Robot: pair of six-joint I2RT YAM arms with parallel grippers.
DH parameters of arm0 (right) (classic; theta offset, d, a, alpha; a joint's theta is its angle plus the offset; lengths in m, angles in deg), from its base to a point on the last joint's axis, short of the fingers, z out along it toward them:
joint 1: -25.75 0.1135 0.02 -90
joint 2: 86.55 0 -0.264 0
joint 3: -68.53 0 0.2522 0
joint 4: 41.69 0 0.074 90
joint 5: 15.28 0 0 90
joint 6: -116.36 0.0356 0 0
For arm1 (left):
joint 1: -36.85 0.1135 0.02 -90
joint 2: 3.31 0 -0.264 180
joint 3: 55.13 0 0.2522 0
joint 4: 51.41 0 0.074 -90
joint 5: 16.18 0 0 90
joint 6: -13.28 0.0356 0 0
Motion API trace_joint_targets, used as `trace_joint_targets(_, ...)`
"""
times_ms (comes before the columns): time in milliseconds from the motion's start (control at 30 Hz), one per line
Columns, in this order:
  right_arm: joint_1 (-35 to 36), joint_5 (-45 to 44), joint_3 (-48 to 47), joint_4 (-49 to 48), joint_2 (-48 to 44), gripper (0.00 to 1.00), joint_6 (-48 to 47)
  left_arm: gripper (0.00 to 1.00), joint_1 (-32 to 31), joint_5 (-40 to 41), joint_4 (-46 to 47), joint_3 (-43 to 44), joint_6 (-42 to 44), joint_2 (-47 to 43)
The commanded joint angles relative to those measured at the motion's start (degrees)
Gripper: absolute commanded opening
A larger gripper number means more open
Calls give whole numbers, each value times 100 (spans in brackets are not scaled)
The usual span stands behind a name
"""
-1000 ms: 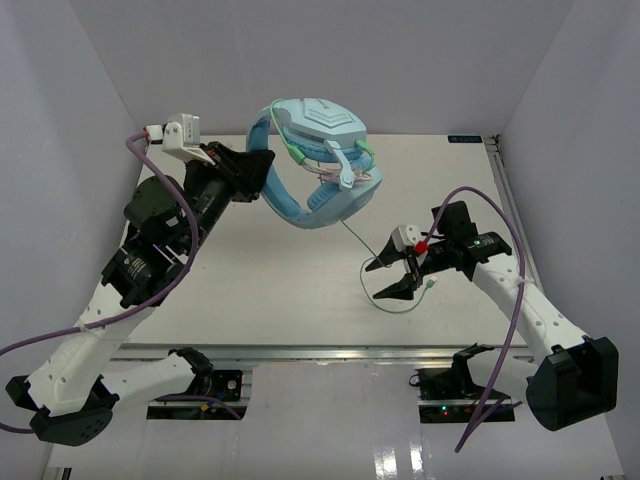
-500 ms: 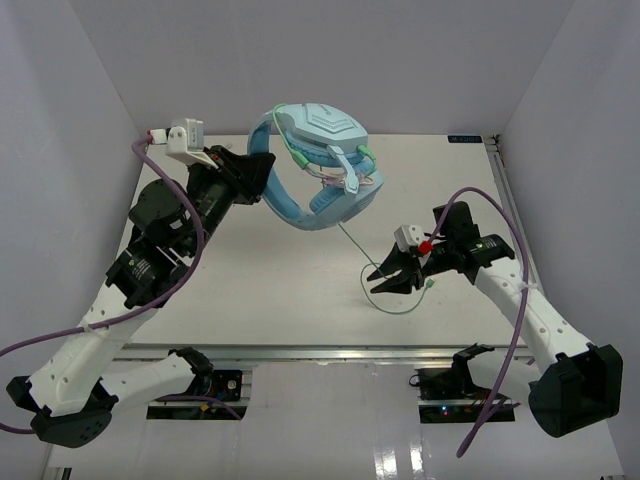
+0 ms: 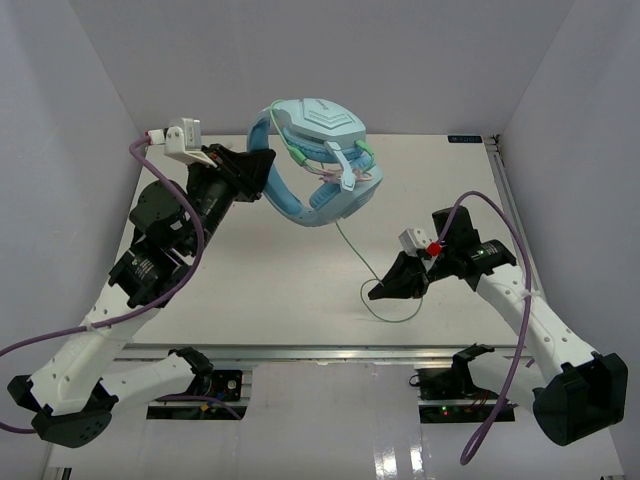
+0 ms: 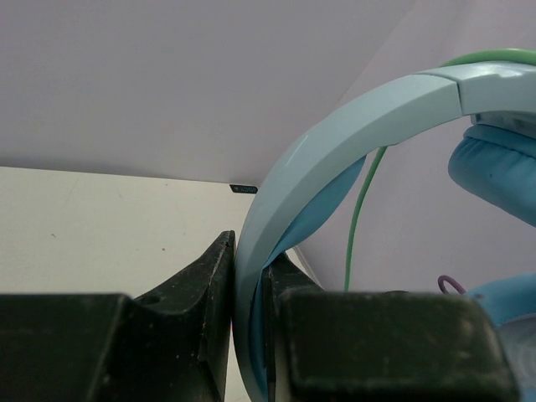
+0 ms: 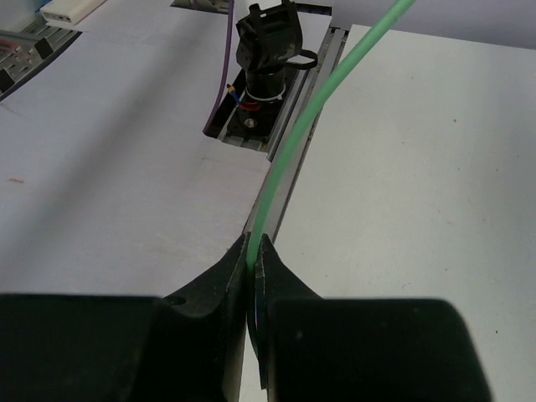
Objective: Wrap the headphones
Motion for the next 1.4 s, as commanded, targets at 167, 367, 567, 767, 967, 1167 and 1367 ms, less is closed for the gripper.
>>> trace_joint_targets(167,252,-716,-350,1121,-199,8,-1417,0,-9,-29,771,-80,-343,-144)
trace_joint_targets(367,392,-1073,-578,2023,-228,8,-3045,0,-15,-109,887,-196,-405,-132)
trace_joint_targets(567,472,-1341,-681,2365,-261,8,-3644,0,-15,-99,940,-307,-438,-94)
trace_joint_targets(767,497,-1485,-580,2193,-328,8,-3485,0,-15,47,974,-373,-549,-52)
trace_joint_targets(967,536,-1952,-523,1601,-400,8,-2704,0,-13,448,992,-532,-777,5)
trace_joint_targets(1167,595,-2658,-547,936,-448,8,-1670,0,-12,1132,951,-640,-953,191)
trace_joint_targets(1367,697,-3457,-617,528,-430,8,-1112,0,-6,1959,1244,-964,-880,421)
